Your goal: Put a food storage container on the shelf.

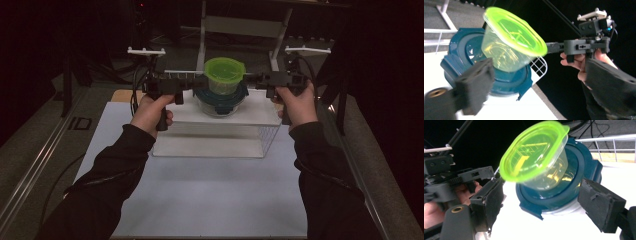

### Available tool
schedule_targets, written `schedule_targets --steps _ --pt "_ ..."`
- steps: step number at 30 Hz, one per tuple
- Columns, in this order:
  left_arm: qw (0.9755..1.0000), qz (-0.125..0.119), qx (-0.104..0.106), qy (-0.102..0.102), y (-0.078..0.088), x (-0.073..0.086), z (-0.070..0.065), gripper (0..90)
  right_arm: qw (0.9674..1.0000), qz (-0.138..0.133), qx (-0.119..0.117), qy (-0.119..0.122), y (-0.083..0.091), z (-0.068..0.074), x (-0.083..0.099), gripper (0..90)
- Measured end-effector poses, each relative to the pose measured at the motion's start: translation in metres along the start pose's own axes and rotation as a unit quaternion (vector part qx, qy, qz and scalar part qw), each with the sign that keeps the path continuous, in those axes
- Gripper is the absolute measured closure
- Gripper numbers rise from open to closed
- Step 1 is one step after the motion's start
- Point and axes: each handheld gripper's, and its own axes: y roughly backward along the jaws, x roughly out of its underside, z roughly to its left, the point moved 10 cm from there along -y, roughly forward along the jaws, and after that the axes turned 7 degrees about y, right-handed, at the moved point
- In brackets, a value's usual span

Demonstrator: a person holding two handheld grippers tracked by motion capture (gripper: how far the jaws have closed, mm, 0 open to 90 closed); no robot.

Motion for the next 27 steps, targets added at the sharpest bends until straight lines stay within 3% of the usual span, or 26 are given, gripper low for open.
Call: schedule_targets --steps 1,5,7,15,22,27 --pt "0.9999 0.003 0.004 -0.010 0.002 0.007 -0.002 0.8 0.9999 -0.001 0.004 0.010 0.002 0.002 0.007 20.2" --pt "0.9996 0.006 0.001 -0.029 0.005 0.018 -0.004 0.7 0.9998 -0.001 0.002 0.019 0.004 0.003 0.016 20.2" --pt "0.9987 0.006 0.002 -0.050 0.010 0.030 -0.006 0.7 0.9995 0.003 0.006 0.031 0.005 0.004 0.025 20.2" --pt "0.9971 0.009 0.004 -0.076 0.016 0.053 -0.008 0.7 0.9987 0.006 -0.001 0.051 0.004 0.008 0.052 19.6" --pt "0.9944 0.022 -0.001 -0.104 0.017 0.089 -0.002 0.7 0.9971 0.000 -0.015 0.074 -0.001 0.010 0.083 19.5" --pt "0.9941 0.031 0.002 -0.104 0.017 0.107 0.003 0.7 0.9964 -0.007 -0.021 0.081 -0.004 0.008 0.100 19.5"
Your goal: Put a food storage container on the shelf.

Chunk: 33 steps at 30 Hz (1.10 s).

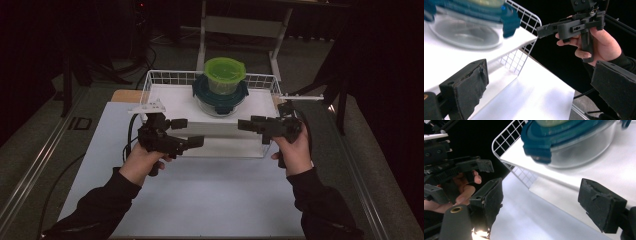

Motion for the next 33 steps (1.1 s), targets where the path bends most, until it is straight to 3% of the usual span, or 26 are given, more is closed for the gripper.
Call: schedule_targets --steps 7,9,10,16,17,23,27,33 --pt "1.0000 0.005 0.002 -0.005 -0.003 0.028 0.003 0.7 0.9999 -0.008 -0.008 0.008 -0.004 0.001 0.031 19.1" --pt "1.0000 0.005 0.002 -0.005 -0.003 0.028 0.003 0.7 0.9999 -0.007 -0.010 0.009 -0.005 0.002 0.035 19.1" --pt "0.9999 0.011 0.006 -0.009 -0.005 0.042 0.004 0.8 0.9998 -0.004 -0.016 0.014 -0.009 0.003 0.048 19.1" --pt "0.9992 0.029 0.024 -0.017 -0.007 0.063 0.002 0.8 0.9996 -0.002 -0.025 0.014 -0.015 0.004 0.075 19.1" --pt "0.9991 0.030 0.024 -0.018 -0.007 0.067 0.002 0.7 0.9996 0.004 -0.025 0.015 -0.017 0.003 0.086 19.1" --pt "0.9986 0.045 0.025 -0.016 -0.010 0.096 0.005 0.8 0.9997 0.008 -0.023 0.009 -0.021 -0.002 0.110 19.1" --pt "0.9972 0.066 0.018 -0.030 -0.015 0.124 0.005 0.7 0.9997 0.017 -0.015 0.010 -0.023 -0.006 0.132 19.1" --pt "0.9967 0.073 0.020 -0.028 -0.018 0.143 0.005 0.8 0.9997 0.020 -0.011 0.007 -0.024 -0.010 0.152 19.1"
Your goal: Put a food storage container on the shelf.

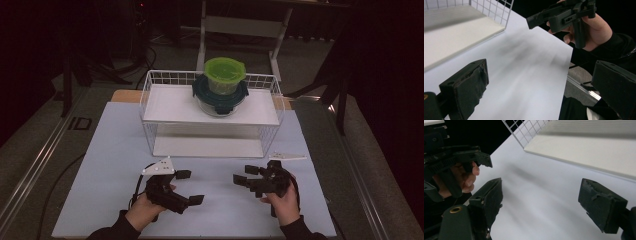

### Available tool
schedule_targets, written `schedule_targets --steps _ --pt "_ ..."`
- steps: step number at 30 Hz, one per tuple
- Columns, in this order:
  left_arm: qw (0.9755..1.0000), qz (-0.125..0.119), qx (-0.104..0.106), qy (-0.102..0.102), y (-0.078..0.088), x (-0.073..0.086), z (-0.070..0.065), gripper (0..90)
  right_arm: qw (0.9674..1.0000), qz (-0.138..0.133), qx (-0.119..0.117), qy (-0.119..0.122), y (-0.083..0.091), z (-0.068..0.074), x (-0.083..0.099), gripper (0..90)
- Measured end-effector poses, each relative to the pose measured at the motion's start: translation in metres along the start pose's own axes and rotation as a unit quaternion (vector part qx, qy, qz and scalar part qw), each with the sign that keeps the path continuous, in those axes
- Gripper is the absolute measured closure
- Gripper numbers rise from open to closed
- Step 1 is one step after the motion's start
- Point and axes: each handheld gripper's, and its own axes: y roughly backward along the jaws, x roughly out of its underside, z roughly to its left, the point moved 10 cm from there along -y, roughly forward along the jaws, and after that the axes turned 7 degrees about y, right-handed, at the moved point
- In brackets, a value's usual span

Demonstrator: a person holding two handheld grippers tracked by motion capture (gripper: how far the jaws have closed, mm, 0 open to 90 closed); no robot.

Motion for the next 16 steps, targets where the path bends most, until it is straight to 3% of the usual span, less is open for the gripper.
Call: schedule_targets --steps 8,16 --pt "0.9999 0.000 -0.013 -0.010 -0.004 0.022 0.005 0.8 0.9998 0.000 0.020 0.004 0.000 -0.010 0.023 19.1" --pt "0.9995 0.003 -0.025 -0.019 -0.007 0.028 0.010 0.8 0.9993 -0.004 0.037 -0.001 0.001 -0.022 0.030 19.1"
